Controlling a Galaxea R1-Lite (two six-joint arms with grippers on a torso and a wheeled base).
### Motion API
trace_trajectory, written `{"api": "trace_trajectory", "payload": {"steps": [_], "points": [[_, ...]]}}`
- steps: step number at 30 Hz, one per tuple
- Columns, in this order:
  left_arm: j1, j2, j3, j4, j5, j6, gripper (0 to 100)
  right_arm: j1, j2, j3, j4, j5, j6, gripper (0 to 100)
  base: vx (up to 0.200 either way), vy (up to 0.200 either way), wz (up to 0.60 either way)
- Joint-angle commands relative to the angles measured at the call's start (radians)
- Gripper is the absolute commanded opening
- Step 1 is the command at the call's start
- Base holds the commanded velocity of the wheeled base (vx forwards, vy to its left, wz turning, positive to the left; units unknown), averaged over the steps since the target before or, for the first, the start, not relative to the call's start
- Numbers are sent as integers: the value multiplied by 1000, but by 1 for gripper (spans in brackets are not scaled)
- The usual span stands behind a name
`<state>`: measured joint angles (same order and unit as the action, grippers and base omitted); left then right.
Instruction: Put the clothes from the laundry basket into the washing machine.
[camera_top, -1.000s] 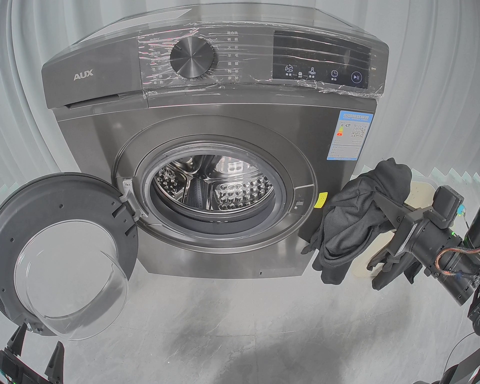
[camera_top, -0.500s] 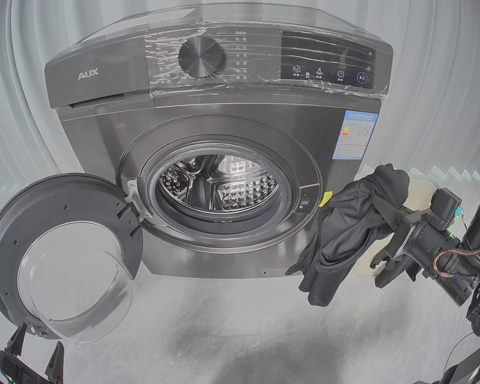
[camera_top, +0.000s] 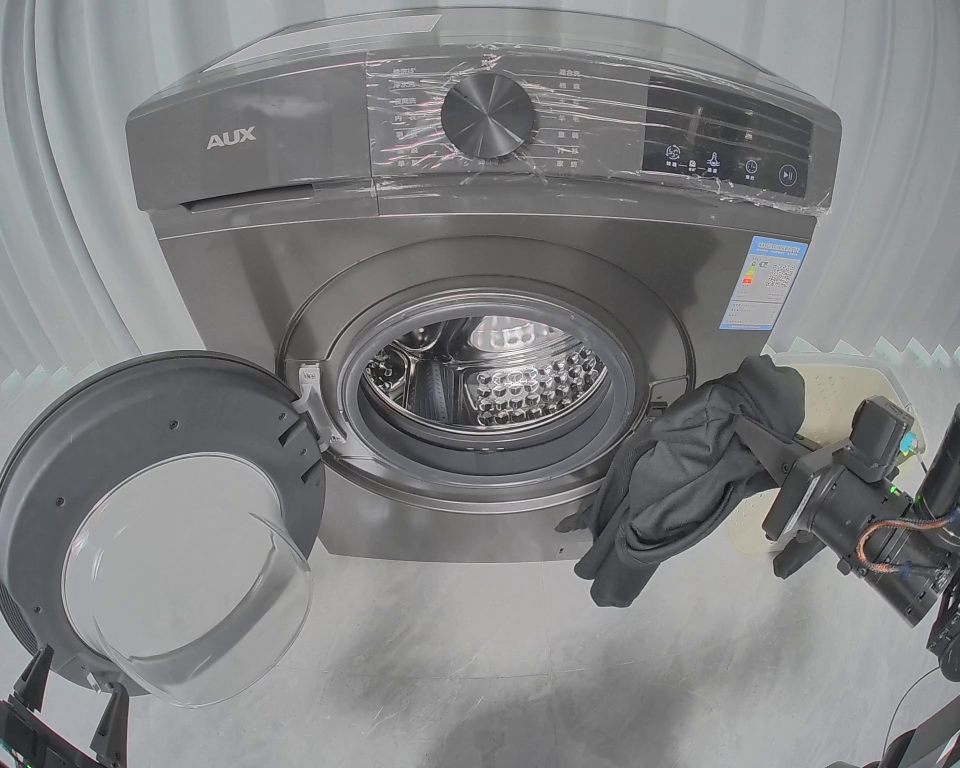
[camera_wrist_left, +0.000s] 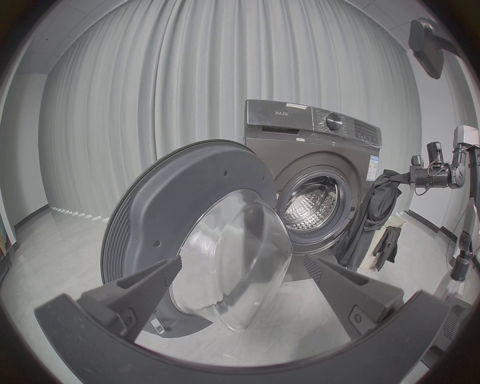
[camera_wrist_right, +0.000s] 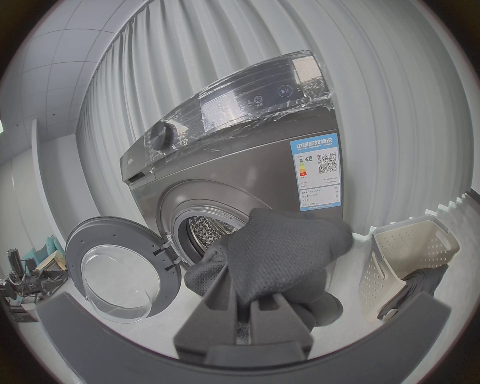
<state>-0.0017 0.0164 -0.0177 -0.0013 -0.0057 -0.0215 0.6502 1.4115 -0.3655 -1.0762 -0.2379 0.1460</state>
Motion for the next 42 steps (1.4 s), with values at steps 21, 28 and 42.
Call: {"api": "trace_trajectory", "payload": {"steps": [21,28,42], "points": [[2,-16,18,1,3,17,100,115,167,-159,-11,-20,70,0,-29,0,0],[5,-16,-51,-63,-88,6,100,117,238,-210,-19,-35,73,0,0,0,0],[-21,576,-140,-278,-431,91,100,137,429,-383,-73,-132,101,0,0,0,0]]}}
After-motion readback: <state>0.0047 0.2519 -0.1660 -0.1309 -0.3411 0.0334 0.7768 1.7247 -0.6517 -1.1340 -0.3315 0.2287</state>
